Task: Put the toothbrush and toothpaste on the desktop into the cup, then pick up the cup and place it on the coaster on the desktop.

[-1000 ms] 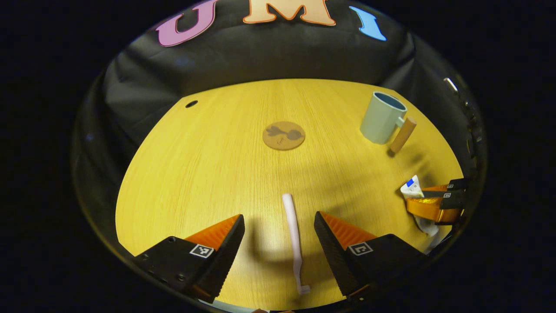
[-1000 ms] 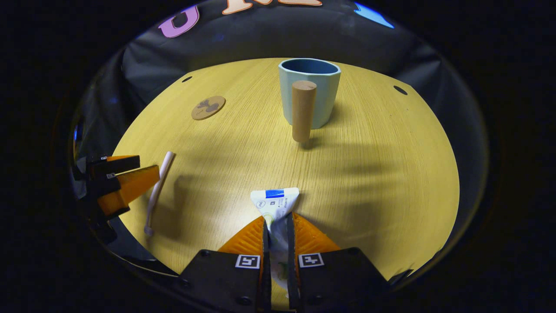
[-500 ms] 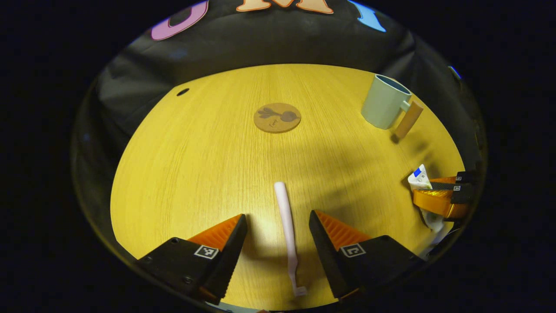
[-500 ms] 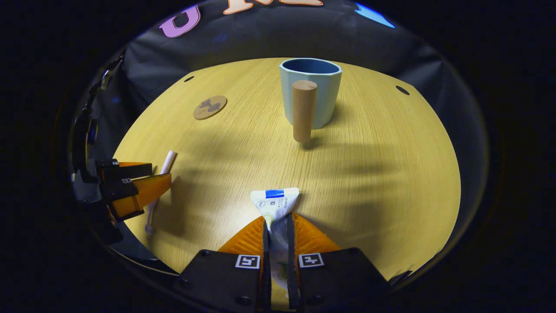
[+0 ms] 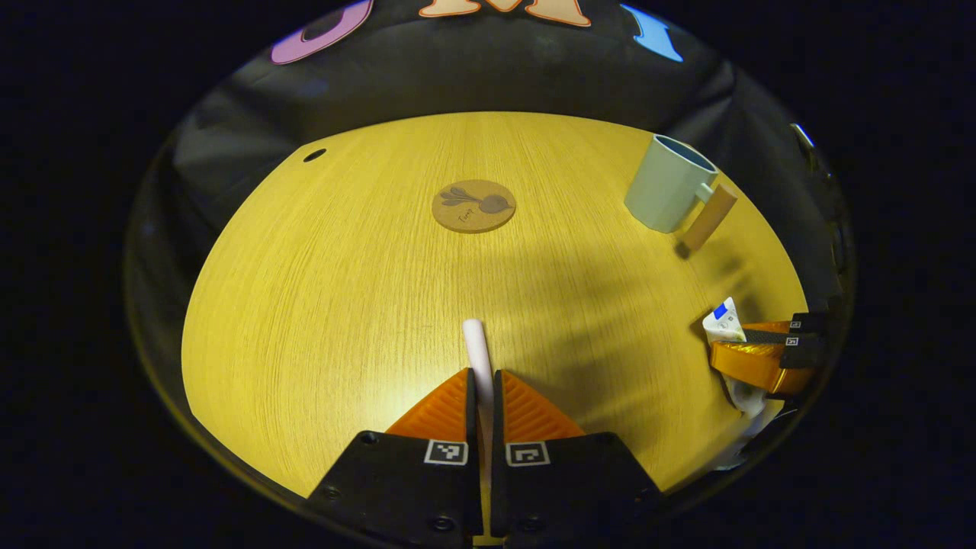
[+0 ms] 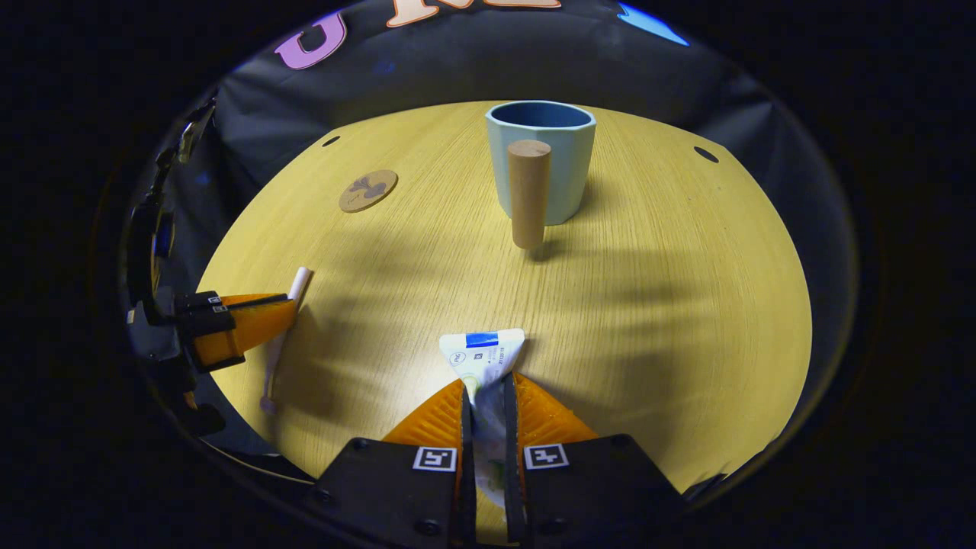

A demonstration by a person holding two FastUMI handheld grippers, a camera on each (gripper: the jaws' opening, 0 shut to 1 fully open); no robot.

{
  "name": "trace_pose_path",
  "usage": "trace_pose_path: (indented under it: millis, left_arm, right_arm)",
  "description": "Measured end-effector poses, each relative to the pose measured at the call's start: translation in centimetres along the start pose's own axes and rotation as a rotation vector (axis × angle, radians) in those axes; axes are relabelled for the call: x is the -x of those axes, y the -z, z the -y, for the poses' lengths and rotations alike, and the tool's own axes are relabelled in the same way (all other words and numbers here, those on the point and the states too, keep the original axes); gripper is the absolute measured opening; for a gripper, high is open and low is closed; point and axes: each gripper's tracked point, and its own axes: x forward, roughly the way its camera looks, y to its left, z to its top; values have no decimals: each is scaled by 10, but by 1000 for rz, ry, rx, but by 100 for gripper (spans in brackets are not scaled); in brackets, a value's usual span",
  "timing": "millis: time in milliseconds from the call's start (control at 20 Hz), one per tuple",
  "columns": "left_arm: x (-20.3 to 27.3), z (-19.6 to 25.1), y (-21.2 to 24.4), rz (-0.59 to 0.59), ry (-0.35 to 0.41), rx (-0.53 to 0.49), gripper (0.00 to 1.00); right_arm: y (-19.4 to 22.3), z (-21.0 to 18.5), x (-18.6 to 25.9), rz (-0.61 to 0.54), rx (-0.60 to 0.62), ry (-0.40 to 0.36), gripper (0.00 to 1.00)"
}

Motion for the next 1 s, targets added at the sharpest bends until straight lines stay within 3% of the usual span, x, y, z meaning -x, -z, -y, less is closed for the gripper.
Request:
trace_pose_path:
  millis: [100, 550, 1000]
  left_arm:
    - [1, -1, 0, 2, 11, 6, 0]
    - [6, 2, 0, 65, 65, 56, 0]
    - [35, 7, -37, 240, 98, -23, 0]
  right_arm:
    - [1, 0, 0, -2, -8, -3, 18]
    - [-4, -3, 1, -2, -74, -28, 18]
    - [-28, -18, 24, 90, -102, -79, 18]
